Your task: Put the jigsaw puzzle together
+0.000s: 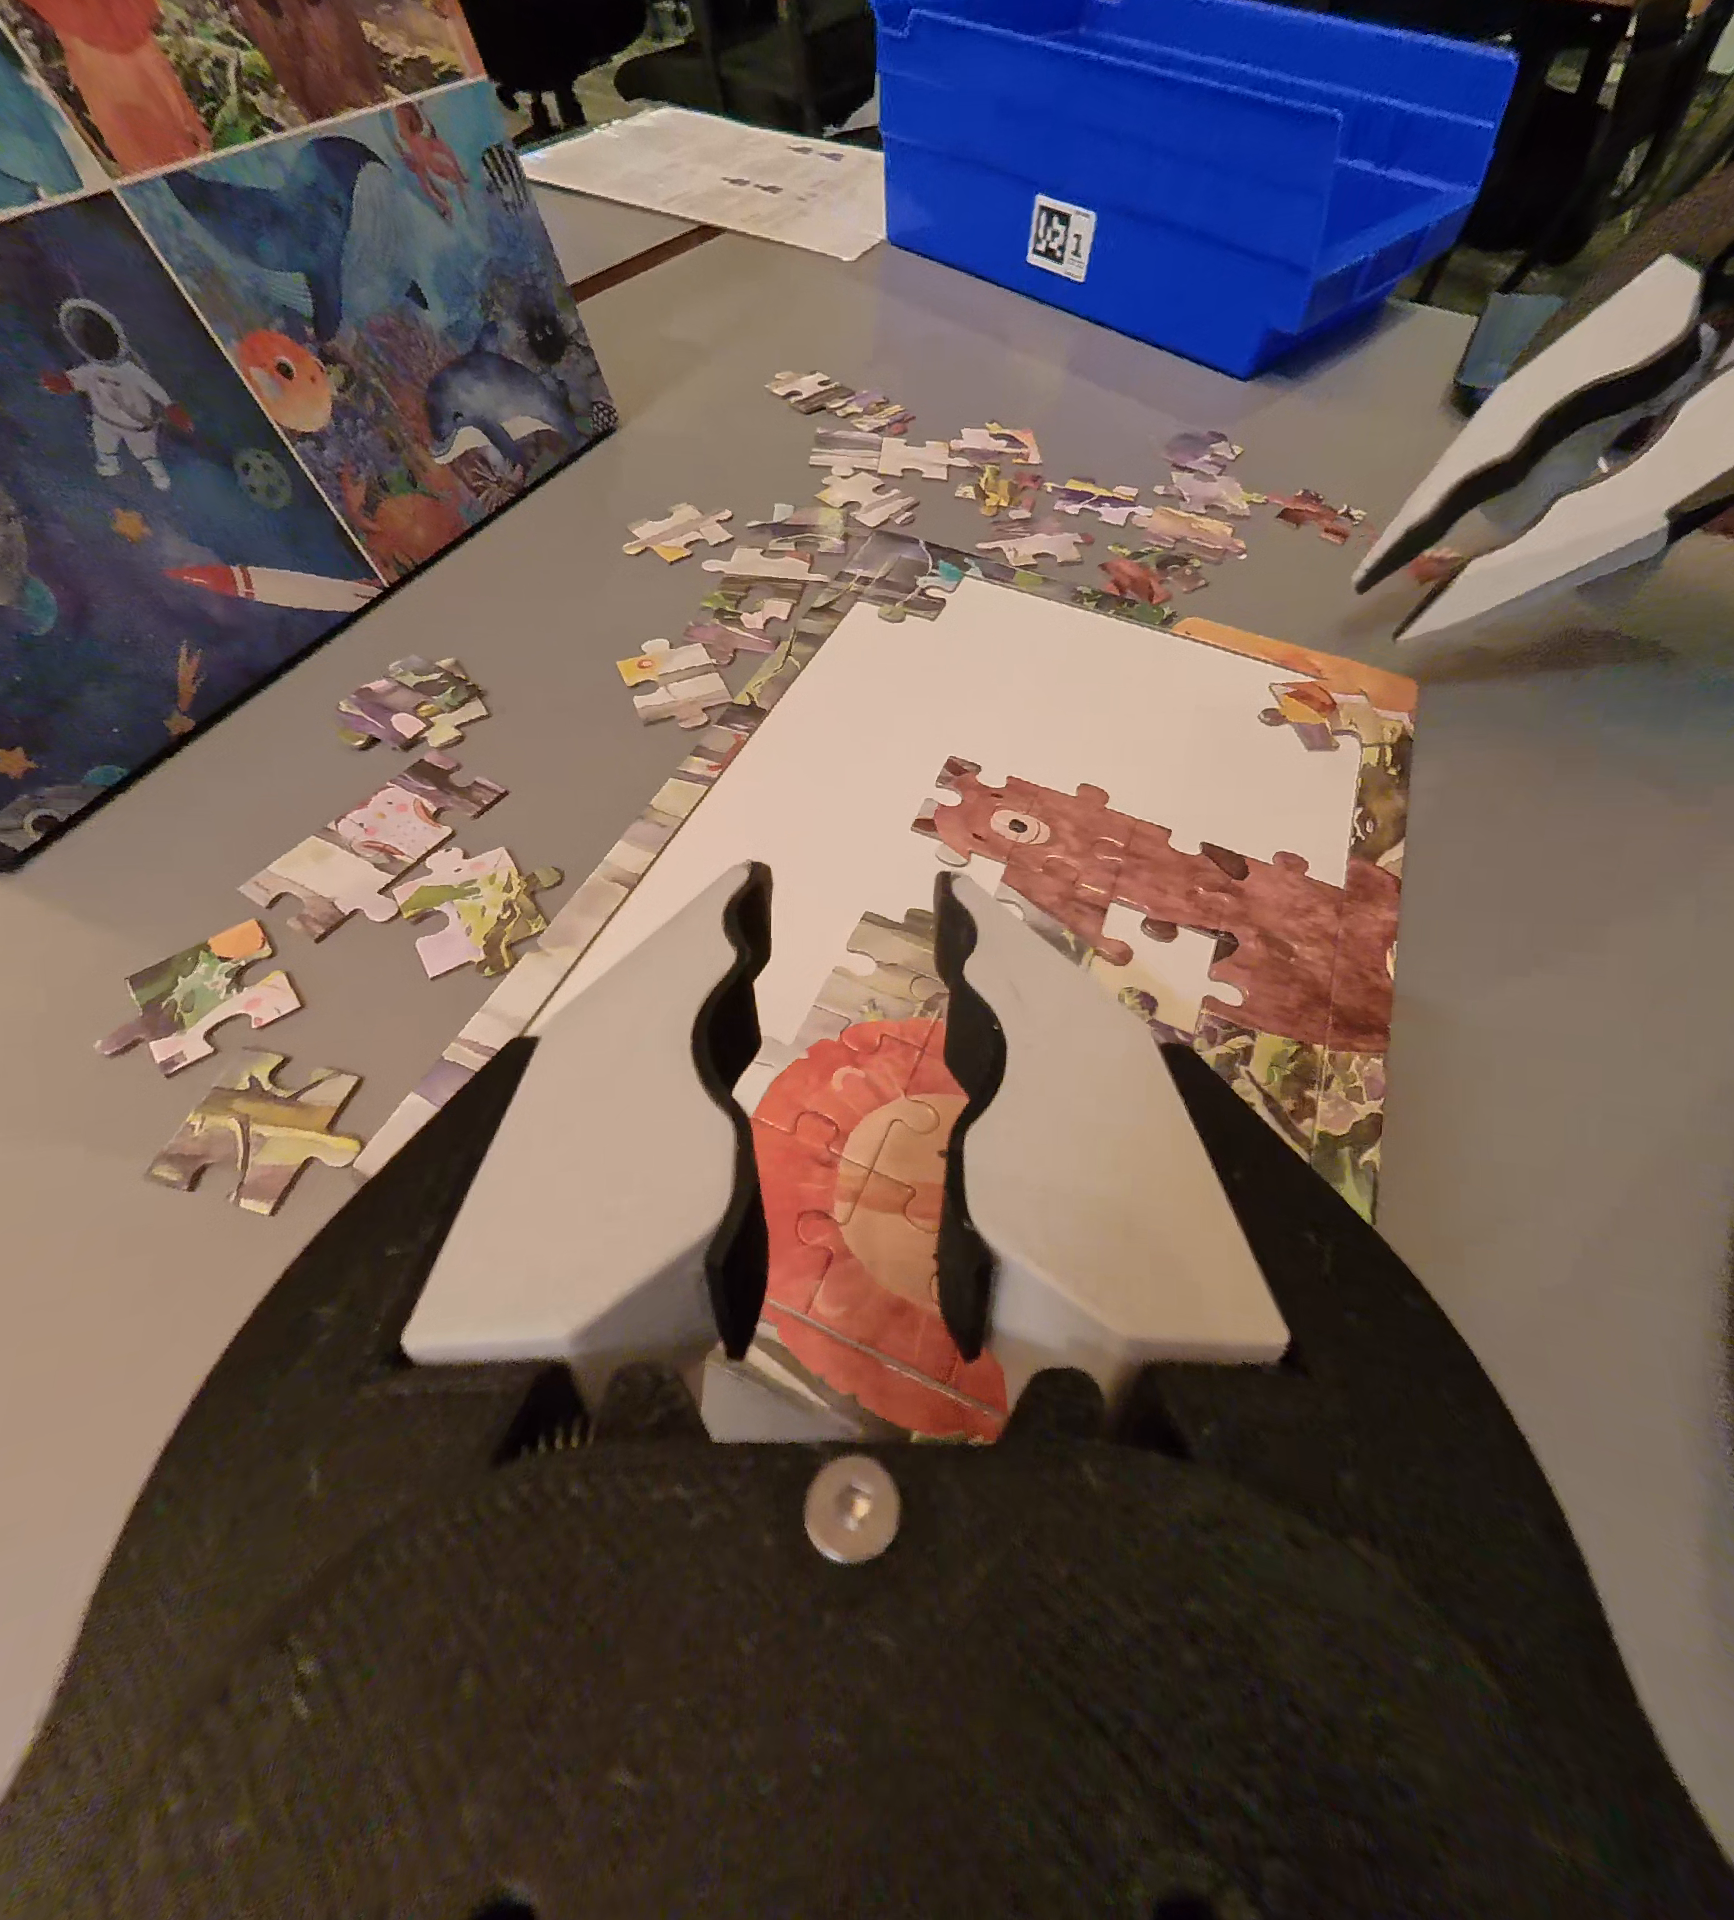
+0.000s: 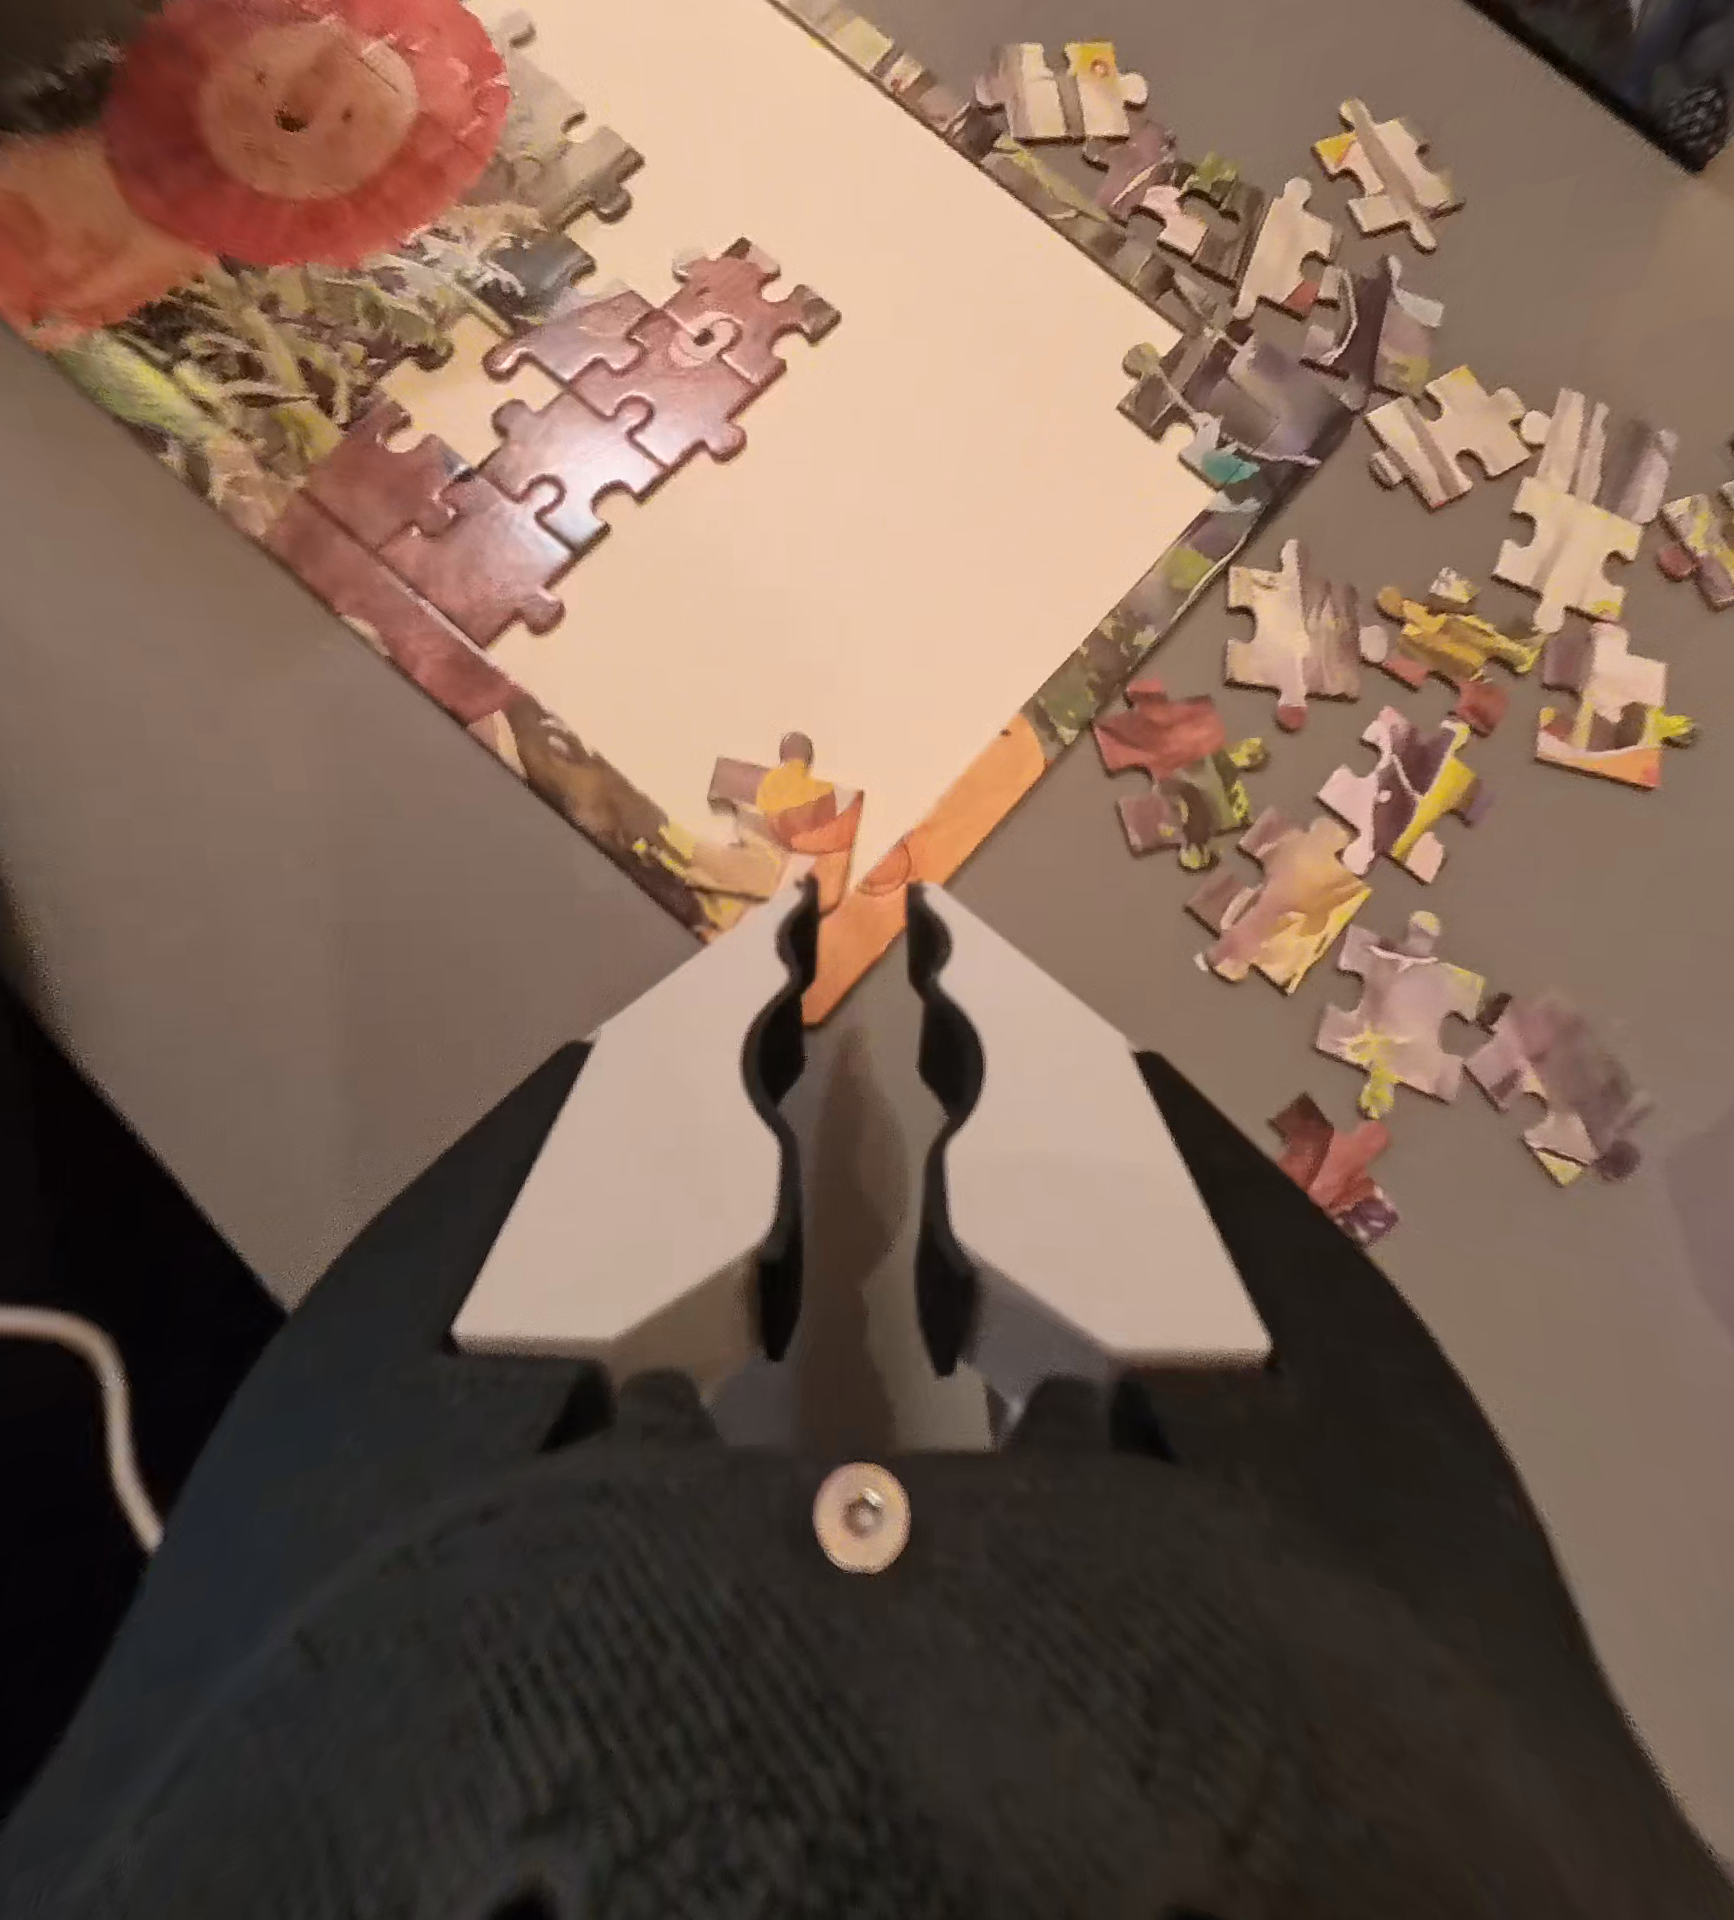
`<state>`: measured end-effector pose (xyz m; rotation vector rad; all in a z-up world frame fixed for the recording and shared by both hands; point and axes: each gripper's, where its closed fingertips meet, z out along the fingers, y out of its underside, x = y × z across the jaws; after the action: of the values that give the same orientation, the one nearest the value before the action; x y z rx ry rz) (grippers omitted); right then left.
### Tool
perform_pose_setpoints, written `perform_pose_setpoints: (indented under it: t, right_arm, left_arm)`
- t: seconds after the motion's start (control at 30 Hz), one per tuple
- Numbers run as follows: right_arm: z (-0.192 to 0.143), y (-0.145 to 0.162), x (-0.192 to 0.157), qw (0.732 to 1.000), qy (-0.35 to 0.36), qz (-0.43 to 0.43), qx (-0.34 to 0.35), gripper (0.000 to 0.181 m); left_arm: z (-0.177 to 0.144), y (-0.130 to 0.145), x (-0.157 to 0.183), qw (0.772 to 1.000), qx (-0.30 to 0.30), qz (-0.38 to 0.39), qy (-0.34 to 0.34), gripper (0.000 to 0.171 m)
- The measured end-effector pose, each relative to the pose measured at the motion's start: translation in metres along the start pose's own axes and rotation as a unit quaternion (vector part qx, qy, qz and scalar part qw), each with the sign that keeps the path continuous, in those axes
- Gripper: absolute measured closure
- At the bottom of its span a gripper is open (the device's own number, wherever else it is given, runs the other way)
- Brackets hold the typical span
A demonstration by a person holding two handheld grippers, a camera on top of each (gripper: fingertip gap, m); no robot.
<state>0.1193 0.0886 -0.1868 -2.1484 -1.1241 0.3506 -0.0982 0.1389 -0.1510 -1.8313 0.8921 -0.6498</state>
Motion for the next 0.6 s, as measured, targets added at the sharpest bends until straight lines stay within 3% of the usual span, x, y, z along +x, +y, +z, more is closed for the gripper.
perform_pose_setpoints:
  t: [0.07, 0.13, 0.33, 0.6]
  right_arm:
    - [-0.008, -0.001, -0.007, 0.998, -0.048, 0.016, 0.028, 0.181]
    - [-0.012, -0.009, -0.020, 0.994, -0.090, 0.032, 0.061, 0.181]
    - [0.019, 0.008, -0.035, 0.996, -0.085, 0.001, 0.000, 0.181]
    - [0.022, -0.017, -0.039, 0.994, -0.101, -0.006, 0.046, 0.181]
  left_arm:
    - [-0.001, 0.000, -0.002, 1.000, 0.002, -0.005, -0.003, 0.142]
    - [-0.001, 0.000, -0.004, 1.000, 0.003, -0.008, -0.006, 0.143]
    - [-0.002, 0.001, -0.010, 1.000, 0.003, -0.012, -0.016, 0.144]
    - [-0.006, -0.004, -0.011, 1.000, 0.018, -0.021, -0.013, 0.144]
